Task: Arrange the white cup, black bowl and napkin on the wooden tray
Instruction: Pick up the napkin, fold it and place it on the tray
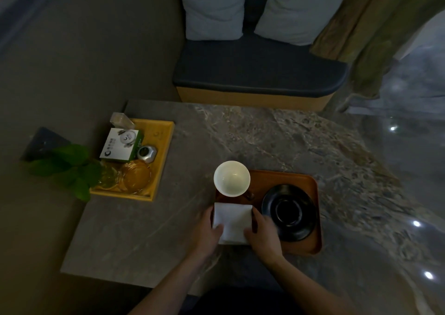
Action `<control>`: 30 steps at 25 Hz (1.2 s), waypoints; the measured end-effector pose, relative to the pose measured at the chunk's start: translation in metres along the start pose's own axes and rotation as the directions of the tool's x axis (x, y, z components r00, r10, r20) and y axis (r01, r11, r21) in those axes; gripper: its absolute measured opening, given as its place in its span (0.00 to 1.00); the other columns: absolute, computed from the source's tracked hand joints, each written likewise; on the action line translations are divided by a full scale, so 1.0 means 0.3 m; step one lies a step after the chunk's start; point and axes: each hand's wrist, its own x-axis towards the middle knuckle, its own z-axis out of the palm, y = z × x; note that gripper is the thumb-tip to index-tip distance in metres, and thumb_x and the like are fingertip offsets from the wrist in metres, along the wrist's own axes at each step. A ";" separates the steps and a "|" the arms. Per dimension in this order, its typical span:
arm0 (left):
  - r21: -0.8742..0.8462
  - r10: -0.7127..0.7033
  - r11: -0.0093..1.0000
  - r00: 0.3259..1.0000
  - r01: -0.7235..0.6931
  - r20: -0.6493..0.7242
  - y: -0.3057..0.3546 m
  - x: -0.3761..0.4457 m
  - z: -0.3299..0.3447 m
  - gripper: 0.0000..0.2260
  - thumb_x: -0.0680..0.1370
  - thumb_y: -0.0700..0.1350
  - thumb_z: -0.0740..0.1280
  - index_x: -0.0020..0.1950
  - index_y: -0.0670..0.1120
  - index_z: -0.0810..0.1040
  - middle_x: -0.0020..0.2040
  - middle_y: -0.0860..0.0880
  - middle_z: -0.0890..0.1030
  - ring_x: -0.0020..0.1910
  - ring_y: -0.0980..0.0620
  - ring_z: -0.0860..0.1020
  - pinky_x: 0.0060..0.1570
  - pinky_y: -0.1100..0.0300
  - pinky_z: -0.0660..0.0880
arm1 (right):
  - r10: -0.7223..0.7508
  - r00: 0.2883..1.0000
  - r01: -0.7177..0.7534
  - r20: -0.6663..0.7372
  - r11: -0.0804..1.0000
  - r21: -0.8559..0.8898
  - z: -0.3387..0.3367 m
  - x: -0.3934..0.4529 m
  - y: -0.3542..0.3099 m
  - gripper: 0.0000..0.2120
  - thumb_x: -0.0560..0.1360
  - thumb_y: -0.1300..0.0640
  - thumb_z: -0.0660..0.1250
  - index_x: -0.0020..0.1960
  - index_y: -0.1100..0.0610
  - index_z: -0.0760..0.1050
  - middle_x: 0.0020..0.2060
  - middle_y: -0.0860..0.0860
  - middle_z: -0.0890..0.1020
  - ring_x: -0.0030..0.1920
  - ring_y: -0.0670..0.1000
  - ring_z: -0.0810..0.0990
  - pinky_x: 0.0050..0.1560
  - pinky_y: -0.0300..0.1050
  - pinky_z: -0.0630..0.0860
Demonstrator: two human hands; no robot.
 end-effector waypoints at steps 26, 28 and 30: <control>0.430 0.198 0.883 0.980 -0.187 0.019 -0.085 -0.001 0.021 0.29 0.75 0.56 0.69 0.73 0.56 0.63 0.71 0.53 0.64 0.62 0.55 0.71 0.53 0.62 0.71 | -0.085 0.990 0.111 0.110 0.961 -0.253 -0.049 -0.018 0.025 0.24 0.77 0.52 0.65 0.71 0.50 0.65 0.64 0.51 0.75 0.61 0.49 0.77 0.58 0.44 0.75; 0.416 0.207 0.889 0.978 -0.191 0.006 -0.113 -0.022 0.023 0.27 0.75 0.58 0.68 0.72 0.57 0.64 0.69 0.53 0.65 0.59 0.56 0.72 0.52 0.62 0.73 | -0.147 0.981 0.175 0.124 0.948 -0.266 -0.074 -0.045 0.034 0.19 0.77 0.50 0.65 0.67 0.46 0.69 0.61 0.48 0.77 0.56 0.45 0.78 0.54 0.40 0.76; 0.378 0.203 0.906 0.979 -0.193 0.013 -0.138 -0.047 0.024 0.25 0.75 0.59 0.68 0.71 0.58 0.66 0.68 0.53 0.66 0.55 0.58 0.72 0.50 0.63 0.72 | -0.214 0.966 0.246 0.143 0.931 -0.269 -0.104 -0.075 0.048 0.13 0.77 0.48 0.63 0.62 0.43 0.73 0.57 0.45 0.79 0.51 0.40 0.77 0.48 0.36 0.73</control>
